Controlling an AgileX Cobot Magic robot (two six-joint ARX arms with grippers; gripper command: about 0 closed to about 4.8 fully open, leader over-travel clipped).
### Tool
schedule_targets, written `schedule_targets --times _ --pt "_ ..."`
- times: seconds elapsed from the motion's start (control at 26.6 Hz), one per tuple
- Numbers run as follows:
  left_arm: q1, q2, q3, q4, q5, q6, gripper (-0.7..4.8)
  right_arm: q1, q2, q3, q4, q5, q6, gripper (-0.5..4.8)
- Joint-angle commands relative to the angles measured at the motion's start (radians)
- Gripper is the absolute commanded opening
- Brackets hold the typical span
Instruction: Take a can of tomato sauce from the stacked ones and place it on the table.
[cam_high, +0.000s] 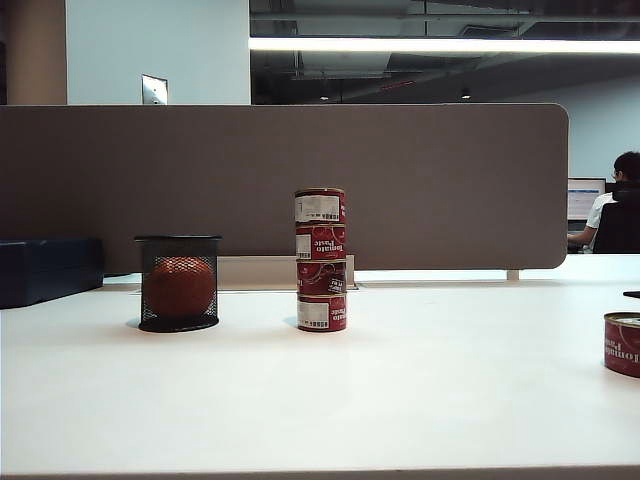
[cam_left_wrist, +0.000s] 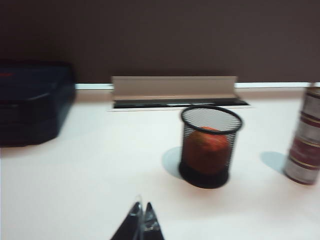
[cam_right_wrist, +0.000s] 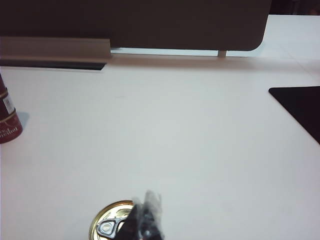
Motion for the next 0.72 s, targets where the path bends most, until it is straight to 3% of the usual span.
schedule_targets --times 0.04,0.41,0.72 --pt "0.002 0.001 0.002 -0.011 -0.041 0.001 -0.06 0.0 -0.002 -0.008 0.025 -0.006 -0.011 -0.05" --pt "0.002 0.001 0.002 -0.138 -0.029 0.001 -0.05 -0.001 -0.002 -0.008 0.028 -0.004 -0.012 -0.04" --pt "0.002 0.001 0.002 -0.148 -0.029 0.001 -0.05 -0.001 -0.002 -0.008 0.027 -0.005 -0.012 -0.04"
